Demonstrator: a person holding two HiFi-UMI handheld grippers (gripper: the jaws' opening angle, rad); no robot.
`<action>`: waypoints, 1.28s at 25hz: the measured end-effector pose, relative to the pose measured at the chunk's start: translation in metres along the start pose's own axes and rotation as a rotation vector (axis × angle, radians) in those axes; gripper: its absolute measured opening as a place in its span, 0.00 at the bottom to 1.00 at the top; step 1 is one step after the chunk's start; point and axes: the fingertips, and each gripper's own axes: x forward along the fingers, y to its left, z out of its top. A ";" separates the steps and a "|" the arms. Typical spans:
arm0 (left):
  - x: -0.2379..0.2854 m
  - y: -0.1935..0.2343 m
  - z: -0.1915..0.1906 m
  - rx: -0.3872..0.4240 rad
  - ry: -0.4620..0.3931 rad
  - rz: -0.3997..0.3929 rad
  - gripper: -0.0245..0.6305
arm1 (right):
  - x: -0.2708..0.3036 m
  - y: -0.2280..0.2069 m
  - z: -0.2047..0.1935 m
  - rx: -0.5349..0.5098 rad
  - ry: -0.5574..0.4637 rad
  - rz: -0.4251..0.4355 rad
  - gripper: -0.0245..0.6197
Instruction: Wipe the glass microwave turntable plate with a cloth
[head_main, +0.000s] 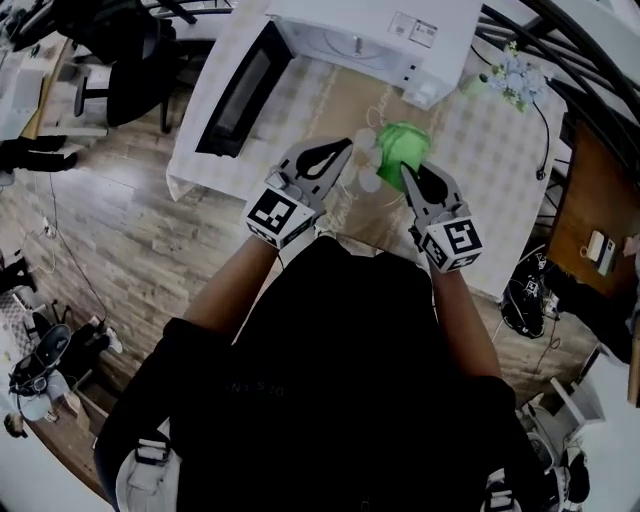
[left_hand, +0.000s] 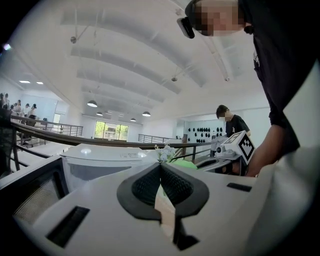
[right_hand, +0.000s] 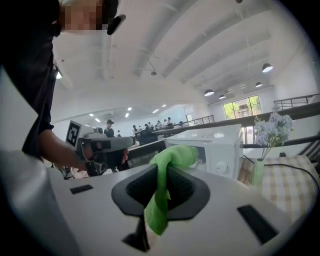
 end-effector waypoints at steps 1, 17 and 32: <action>0.001 0.005 -0.003 0.000 0.002 -0.014 0.07 | 0.007 -0.003 -0.008 0.005 0.014 -0.021 0.12; 0.039 0.034 -0.062 -0.042 0.082 -0.141 0.07 | 0.115 -0.049 -0.140 0.090 0.291 -0.169 0.12; 0.029 0.038 -0.081 -0.062 0.138 -0.150 0.07 | 0.157 -0.082 -0.210 0.014 0.558 -0.264 0.13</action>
